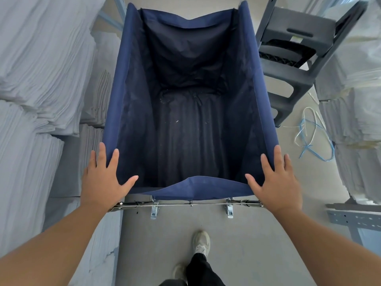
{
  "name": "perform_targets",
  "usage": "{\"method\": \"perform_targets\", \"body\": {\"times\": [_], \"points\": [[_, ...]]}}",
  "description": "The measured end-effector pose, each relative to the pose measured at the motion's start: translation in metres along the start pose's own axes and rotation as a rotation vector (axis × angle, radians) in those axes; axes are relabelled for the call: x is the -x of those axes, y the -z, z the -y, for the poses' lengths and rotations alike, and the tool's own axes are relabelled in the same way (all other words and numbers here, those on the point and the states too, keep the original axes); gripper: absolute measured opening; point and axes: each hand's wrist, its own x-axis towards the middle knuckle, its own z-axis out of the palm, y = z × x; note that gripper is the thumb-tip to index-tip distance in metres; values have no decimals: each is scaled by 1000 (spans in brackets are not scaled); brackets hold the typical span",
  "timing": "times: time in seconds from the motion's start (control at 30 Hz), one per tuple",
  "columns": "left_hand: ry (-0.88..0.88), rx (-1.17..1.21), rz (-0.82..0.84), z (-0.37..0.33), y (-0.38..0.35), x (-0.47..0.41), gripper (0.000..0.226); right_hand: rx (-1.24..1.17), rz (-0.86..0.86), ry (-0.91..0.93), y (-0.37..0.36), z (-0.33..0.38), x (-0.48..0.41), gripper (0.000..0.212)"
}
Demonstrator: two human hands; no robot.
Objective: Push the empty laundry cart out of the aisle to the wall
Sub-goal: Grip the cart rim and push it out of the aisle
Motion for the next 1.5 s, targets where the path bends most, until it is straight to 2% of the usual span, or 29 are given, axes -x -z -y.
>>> {"method": "perform_targets", "body": {"times": [0.53,1.5], "points": [[-2,36,-21,-6,10,-39,102,-12,15,-4,8,6,-39,73],[-29,27,-28,-14,27,-186,94,-7,48,-20,19,22,-185,73]]}}
